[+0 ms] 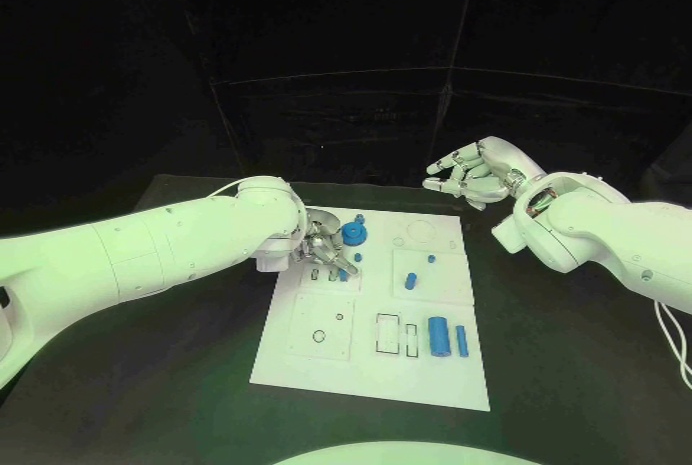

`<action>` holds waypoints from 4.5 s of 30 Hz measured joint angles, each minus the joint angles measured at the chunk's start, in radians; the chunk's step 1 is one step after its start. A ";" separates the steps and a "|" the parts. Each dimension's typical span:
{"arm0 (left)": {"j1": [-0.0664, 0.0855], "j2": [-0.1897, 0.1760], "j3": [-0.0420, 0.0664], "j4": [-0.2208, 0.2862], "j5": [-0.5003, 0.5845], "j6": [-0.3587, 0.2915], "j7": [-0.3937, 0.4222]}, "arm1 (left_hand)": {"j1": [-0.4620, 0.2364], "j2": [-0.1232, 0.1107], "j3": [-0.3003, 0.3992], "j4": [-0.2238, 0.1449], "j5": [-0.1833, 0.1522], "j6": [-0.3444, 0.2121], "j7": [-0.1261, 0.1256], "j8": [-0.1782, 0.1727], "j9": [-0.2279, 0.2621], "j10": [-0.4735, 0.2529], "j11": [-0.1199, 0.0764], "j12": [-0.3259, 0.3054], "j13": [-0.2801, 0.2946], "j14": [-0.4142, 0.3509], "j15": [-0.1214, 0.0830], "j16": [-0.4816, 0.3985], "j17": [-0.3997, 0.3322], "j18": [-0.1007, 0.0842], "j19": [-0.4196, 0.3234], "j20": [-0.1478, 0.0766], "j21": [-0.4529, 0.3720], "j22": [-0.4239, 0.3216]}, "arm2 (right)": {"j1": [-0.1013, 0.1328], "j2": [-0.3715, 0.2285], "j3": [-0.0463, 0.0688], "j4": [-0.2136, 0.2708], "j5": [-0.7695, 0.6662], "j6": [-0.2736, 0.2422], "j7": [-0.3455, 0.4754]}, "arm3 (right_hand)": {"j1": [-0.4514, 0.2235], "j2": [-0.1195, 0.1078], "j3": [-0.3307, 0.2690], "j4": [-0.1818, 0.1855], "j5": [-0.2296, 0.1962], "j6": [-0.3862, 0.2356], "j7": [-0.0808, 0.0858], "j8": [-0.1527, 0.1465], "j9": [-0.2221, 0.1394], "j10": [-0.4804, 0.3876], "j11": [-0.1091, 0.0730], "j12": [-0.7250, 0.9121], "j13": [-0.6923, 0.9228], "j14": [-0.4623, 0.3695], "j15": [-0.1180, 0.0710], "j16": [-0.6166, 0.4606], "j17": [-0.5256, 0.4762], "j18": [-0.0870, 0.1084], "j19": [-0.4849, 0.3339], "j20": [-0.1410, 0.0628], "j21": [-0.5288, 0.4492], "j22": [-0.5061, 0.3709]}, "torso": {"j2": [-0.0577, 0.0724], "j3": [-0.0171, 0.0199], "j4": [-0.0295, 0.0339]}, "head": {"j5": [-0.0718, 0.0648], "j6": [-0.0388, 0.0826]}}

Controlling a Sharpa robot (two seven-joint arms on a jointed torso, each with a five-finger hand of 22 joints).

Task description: Assemble the parts on the task board

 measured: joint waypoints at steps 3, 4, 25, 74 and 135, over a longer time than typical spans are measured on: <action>0.000 0.000 0.000 0.000 0.000 0.000 0.000 | 0.001 0.001 0.003 -0.003 0.000 -0.004 0.004 0.003 0.001 0.000 0.000 0.000 0.000 0.000 0.000 0.000 0.000 0.000 0.000 0.000 0.000 0.000 | 0.000 0.001 0.000 -0.002 0.000 0.000 0.000 | 0.000 0.000 0.000 0.000 0.000 0.000 0.000 0.000 0.000 0.000 0.000 0.000 0.000 0.000 0.000 0.000 0.000 0.000 0.000 0.000 0.000 0.000 | 0.000 0.0001 0.0006 | 0.000 0.000; 0.000 0.000 0.000 0.000 0.000 0.000 0.000 | 0.005 0.005 0.006 -0.006 0.000 -0.004 0.004 0.004 0.003 0.000 0.000 0.000 0.000 0.000 0.000 0.000 0.000 0.000 0.000 0.000 0.000 0.000 | 0.000 0.002 0.000 -0.002 0.000 0.001 0.000 | 0.000 0.000 0.000 0.000 0.000 0.000 0.000 0.000 0.000 0.000 0.000 0.000 0.000 0.000 0.000 0.000 0.000 0.000 0.000 0.000 0.000 0.000 | 0.000 0.0001 0.0007 | 0.000 0.000; 0.001 0.000 0.000 0.010 0.000 -0.001 0.000 | 0.113 0.018 0.109 -0.126 0.000 -0.011 -0.004 0.001 0.023 0.004 -0.004 0.000 0.000 0.000 -0.008 0.000 0.000 0.000 -0.004 -0.004 0.000 0.004 | 0.000 0.005 0.000 -0.005 -0.001 0.005 0.000 | 0.000 0.000 0.000 0.000 0.004 0.000 0.000 0.000 0.000 0.000 0.000 0.000 0.000 0.000 0.000 0.000 0.000 0.000 0.000 0.000 0.000 -0.001 | 0.000 0.0003 0.0005 | -0.002 -0.006; -0.052 -0.150 -0.003 0.185 0.047 -0.317 0.007 | -0.080 -0.156 0.721 -0.169 0.041 -0.020 0.006 -0.019 0.087 0.023 -0.005 -0.020 -0.011 -0.004 -0.011 0.000 0.000 0.000 -0.007 -0.007 -0.012 0.003 | 0.000 0.012 -0.001 -0.029 -0.001 0.037 0.000 | 0.000 0.000 -0.005 0.000 0.004 0.000 0.000 0.000 0.000 -0.007 0.000 -0.011 -0.009 0.000 0.000 0.000 -0.002 0.000 -0.004 -0.004 -0.004 -0.009 | 0.000 -0.0007 0.0079 | 0.004 -0.012; -0.052 -0.134 -0.021 0.151 -0.048 -0.275 0.009 | -0.213 -0.214 0.836 -0.239 0.123 0.004 -0.018 0.007 0.122 0.050 -0.018 0.021 0.025 0.000 -0.014 0.000 0.000 0.000 -0.002 -0.012 0.002 0.037 | 0.000 0.014 -0.001 -0.029 -0.001 0.044 0.003 | 0.000 0.000 -0.005 0.000 0.008 0.000 0.000 0.000 0.000 -0.007 0.000 -0.011 -0.013 0.000 0.000 -0.005 -0.003 0.000 -0.004 -0.004 -0.008 -0.011 | 0.001 -0.0002 0.0073 | 0.000 -0.023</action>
